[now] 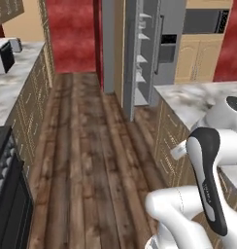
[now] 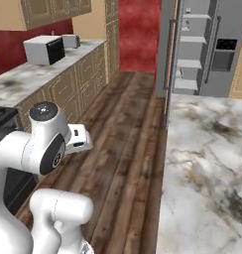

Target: Take a sugar cube from the saucer and place it inside the coffee. Then, grab milk from the fridge and place it next to the coffee on the counter to sweeten the coffee.

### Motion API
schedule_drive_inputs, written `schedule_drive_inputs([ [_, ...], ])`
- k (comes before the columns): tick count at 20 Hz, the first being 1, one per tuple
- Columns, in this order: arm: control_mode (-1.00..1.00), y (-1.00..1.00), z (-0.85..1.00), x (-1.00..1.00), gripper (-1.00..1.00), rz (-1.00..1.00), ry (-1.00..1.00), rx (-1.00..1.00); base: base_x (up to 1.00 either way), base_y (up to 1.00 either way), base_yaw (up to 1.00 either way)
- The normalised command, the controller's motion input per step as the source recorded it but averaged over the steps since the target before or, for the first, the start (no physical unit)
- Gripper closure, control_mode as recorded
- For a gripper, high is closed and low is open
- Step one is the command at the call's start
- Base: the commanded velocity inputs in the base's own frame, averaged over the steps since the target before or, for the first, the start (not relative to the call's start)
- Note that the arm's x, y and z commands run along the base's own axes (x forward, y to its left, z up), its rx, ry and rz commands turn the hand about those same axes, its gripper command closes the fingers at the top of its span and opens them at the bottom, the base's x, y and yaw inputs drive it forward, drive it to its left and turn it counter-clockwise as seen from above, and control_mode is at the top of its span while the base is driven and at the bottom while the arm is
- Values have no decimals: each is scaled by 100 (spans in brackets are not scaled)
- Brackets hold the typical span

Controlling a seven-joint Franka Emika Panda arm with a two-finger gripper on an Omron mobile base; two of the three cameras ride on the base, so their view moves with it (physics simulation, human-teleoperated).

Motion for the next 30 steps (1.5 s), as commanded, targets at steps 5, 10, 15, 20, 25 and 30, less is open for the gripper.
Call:
schedule_drive_inputs([
  [5, 100, 0, 0, 0, -100, 0, 0, 0, 100, -28, 12],
  [10, 100, 0, 0, 0, -100, 0, 0, 0, 100, -35, 12],
  [15, 100, 0, 0, 0, -100, 0, 0, 0, 100, -40, 5],
  [20, 100, 0, 0, 0, -100, 0, 0, 0, 100, -38, 0],
  [25, 100, 0, 0, 0, -100, 0, 0, 0, 100, -29, 0],
  [30, 100, 0, 0, 0, -100, 0, 0, 0, 100, -36, -17],
])
